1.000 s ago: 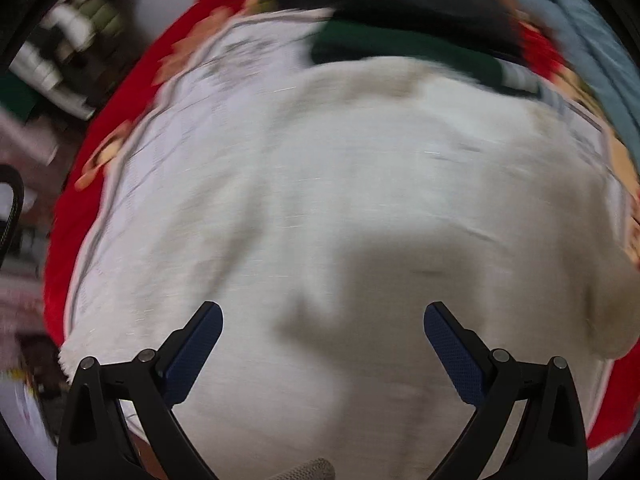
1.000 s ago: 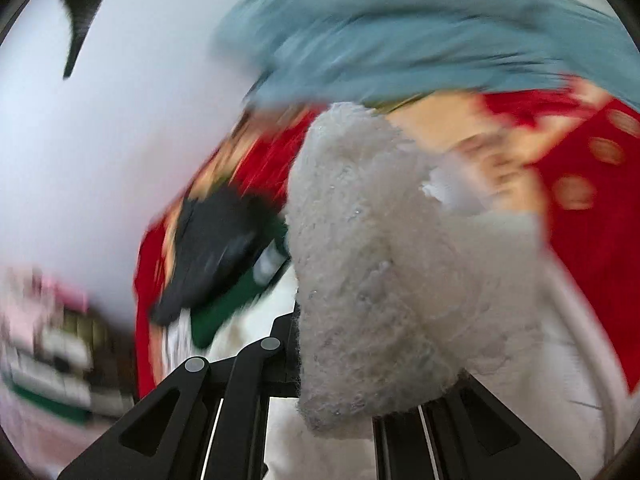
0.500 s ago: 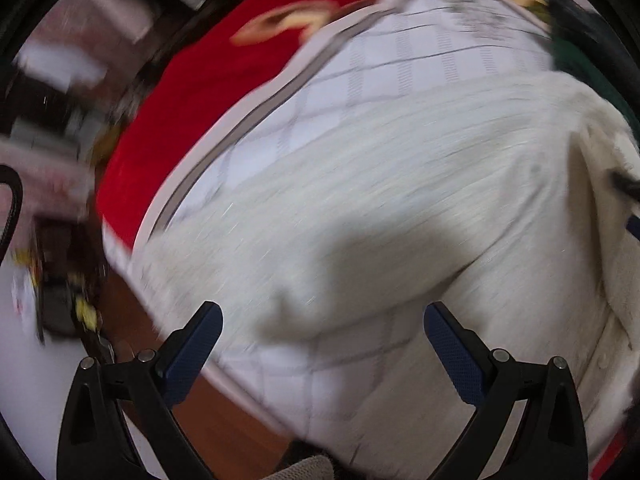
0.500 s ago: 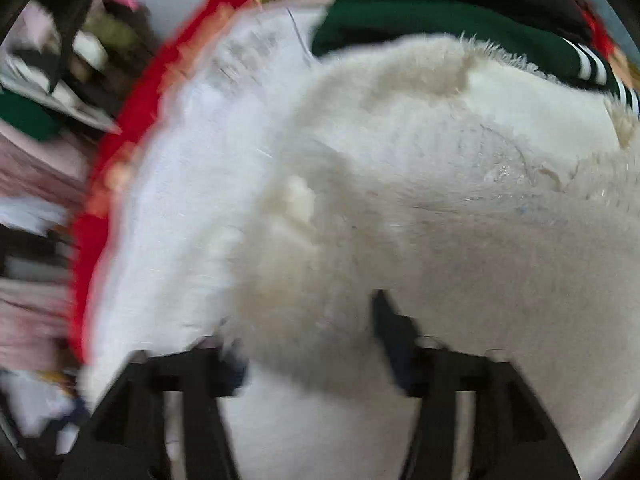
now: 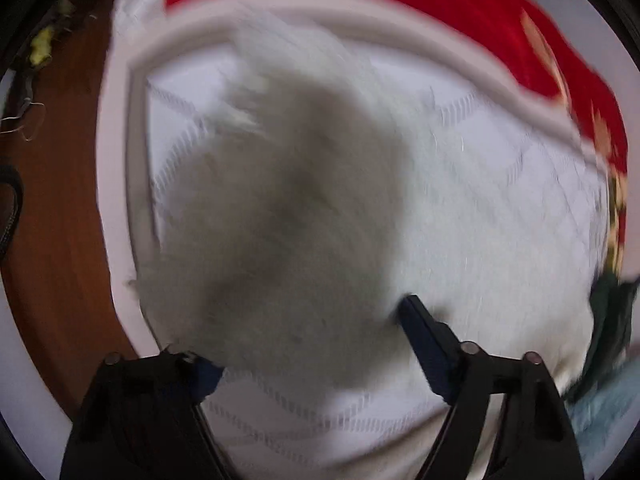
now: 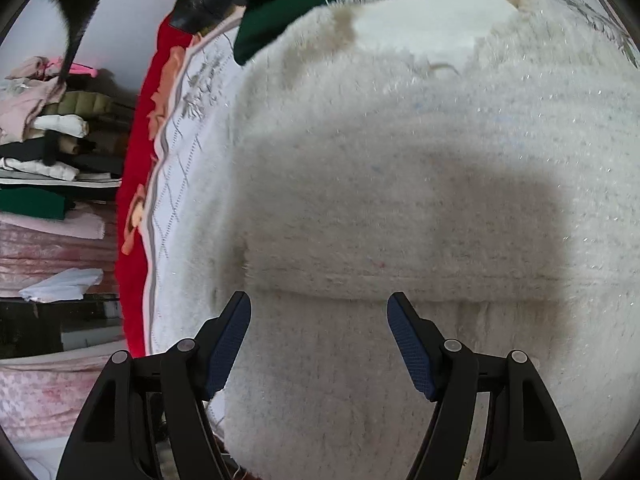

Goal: Fold large clothes

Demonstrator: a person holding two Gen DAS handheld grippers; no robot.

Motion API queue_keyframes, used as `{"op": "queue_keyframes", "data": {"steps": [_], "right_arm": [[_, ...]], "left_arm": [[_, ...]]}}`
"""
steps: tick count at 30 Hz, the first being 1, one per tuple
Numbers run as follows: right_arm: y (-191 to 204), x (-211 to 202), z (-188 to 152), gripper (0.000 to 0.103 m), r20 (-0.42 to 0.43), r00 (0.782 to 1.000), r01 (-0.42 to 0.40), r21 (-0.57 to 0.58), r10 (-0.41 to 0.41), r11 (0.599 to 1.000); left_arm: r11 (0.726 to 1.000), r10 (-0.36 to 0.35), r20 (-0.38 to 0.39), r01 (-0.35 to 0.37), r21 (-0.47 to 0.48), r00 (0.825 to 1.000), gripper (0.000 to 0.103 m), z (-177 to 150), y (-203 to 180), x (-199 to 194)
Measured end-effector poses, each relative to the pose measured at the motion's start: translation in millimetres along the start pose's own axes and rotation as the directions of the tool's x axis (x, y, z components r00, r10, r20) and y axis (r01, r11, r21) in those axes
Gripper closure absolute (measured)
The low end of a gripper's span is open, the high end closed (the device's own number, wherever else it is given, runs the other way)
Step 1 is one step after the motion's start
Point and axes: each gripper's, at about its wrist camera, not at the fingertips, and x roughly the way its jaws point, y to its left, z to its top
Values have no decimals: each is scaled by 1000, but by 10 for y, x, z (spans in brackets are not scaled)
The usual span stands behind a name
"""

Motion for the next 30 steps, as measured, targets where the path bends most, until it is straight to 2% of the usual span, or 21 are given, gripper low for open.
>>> {"op": "queue_keyframes", "data": {"steps": [1,2,3,4,8,11,12,13,14,15,16,17,19,20,21,23,24,25,27,30], "right_arm": [[-7,27,-6,30,2,1000,0,5,0,1000],[10,65,-20,30,6,1000,-3,12,3,1000],[25,89,-31,30,9,1000,-3,17,3,1000],[49,126,-41,30,11,1000,13,20,-14,1000],[141,202,3,30,21,997,78,18,-78,997],[301,258,85,31,55,997,50,-3,-50,999],[373,333,125,35,68,997,33,-12,-32,999],[413,400,150,53,68,998,16,-14,-15,1000],[451,561,189,66,34,999,-8,-10,9,1000],[468,757,227,74,-25,999,-20,6,20,1000],[466,949,251,74,-78,997,-18,27,20,999],[456,1032,277,74,-87,996,-26,38,30,999],[418,977,318,74,-89,993,-67,65,73,996],[366,886,324,74,-84,990,-105,85,112,991],[310,777,319,74,-71,988,-131,95,138,987],[134,460,270,69,-23,990,-134,111,137,985],[25,314,239,60,-2,991,-134,126,136,983],[-122,143,185,52,17,991,-133,151,132,980],[-449,-182,75,51,55,993,-118,198,109,973],[-1083,-706,-149,51,114,993,-55,290,23,955]], "left_arm": [[1000,13,49,-13,5,999,40,48,-24,-47],[999,32,103,-35,23,994,59,103,-70,-105],[997,42,157,-51,55,987,84,163,-138,-172],[994,26,200,-46,97,979,90,222,-219,-235],[970,-6,333,-75,230,943,92,436,-583,-500],[945,-61,398,-75,317,915,92,454,-890,-738],[936,-73,414,-81,342,907,93,338,-1024,-815],[924,-95,430,-82,375,898,93,317,-1078,-934],[911,-113,445,-86,403,888,93,296,-1149,-1015],[894,-131,464,-98,437,876,93,246,-1264,-1101],[870,-150,487,-119,478,860,93,150,-1397,-1204],[849,-170,503,-133,512,848,93,-6,-1527,-1296],[793,-229,520,-152,590,823,93,-200,-1784,-1496],[755,-267,515,-155,637,814,94,-351,-1926,-1580],[725,-296,505,-153,672,811,94,-490,-2032,-1632],[636,-360,468,-155,756,807,94,-869,-2307,-1728],[573,-403,427,-141,808,810,94,-1147,-2495,-1768],[531,-427,395,-127,838,813,94,-1341,-2604,-1781],[422,-468,301,-90,902,831,94,-1850,-2850,-1770],[257,-471,101,27,966,876,94,-2746,-3183,-1561]]}}
